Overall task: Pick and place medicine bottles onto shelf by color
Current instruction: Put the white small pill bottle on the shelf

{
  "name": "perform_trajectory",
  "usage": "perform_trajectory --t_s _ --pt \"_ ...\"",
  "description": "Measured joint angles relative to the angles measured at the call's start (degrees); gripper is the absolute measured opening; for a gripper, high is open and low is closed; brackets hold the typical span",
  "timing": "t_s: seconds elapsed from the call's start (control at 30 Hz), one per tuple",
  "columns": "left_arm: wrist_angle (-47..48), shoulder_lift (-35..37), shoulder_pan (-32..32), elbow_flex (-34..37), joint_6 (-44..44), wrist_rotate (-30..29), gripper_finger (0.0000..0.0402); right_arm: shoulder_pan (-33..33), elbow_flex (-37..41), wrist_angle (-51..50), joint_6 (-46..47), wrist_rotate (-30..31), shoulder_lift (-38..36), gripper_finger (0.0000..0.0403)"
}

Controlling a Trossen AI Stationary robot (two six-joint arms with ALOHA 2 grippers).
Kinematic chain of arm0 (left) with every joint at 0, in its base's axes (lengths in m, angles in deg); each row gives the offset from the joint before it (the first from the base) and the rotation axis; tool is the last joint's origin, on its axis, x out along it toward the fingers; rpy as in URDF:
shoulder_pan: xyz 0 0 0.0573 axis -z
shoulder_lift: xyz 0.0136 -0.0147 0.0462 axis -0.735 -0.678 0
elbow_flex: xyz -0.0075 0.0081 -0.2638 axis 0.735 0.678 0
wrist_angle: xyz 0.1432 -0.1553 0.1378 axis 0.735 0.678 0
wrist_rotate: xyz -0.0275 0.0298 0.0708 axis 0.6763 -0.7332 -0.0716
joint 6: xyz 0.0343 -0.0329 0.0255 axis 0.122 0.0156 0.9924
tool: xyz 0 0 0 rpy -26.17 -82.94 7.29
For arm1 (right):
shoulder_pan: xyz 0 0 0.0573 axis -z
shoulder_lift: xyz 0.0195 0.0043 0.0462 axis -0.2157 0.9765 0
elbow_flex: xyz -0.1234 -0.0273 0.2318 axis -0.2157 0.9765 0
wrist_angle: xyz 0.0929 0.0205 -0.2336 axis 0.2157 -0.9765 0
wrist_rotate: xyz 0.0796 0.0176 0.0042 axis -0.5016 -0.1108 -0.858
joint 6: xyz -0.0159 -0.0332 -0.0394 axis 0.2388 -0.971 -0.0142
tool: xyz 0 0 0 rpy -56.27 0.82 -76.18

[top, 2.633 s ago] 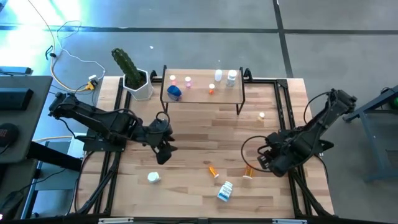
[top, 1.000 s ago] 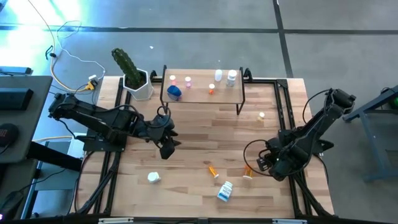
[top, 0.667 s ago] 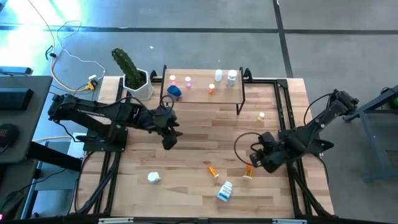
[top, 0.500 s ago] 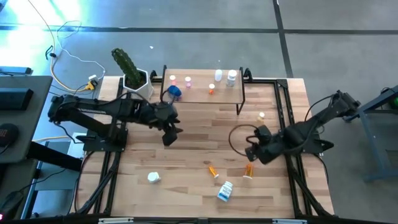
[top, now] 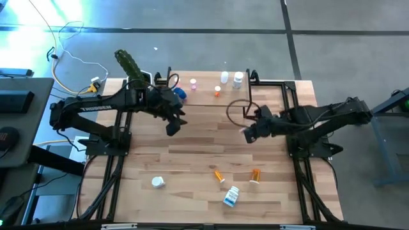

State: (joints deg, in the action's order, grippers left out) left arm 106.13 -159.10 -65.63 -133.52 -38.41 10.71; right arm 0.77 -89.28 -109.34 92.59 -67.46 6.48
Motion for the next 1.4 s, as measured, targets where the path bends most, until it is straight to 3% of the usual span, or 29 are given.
perform_trajectory --t_s 0.2,0.73,1.17,1.4 --pt "0.0 0.0 -3.2 0.0 2.8 4.0 0.0209 5.7 -4.4 1.0 -7.4 -0.1 1.3 0.0067" --pt "0.5 0.0 -6.5 0.0 10.0 3.9 0.0209 19.9 -18.4 -6.4 -22.8 -2.8 11.5 0.0067" --pt "7.2 -0.1 -6.5 0.0 14.7 6.4 0.0209 28.8 -20.1 -6.7 -31.1 -5.0 14.0 0.0067" --pt "3.4 -3.4 -6.9 -0.1 15.0 1.0 0.0209 31.9 -20.1 -6.7 -36.2 -5.5 14.0 0.0067"
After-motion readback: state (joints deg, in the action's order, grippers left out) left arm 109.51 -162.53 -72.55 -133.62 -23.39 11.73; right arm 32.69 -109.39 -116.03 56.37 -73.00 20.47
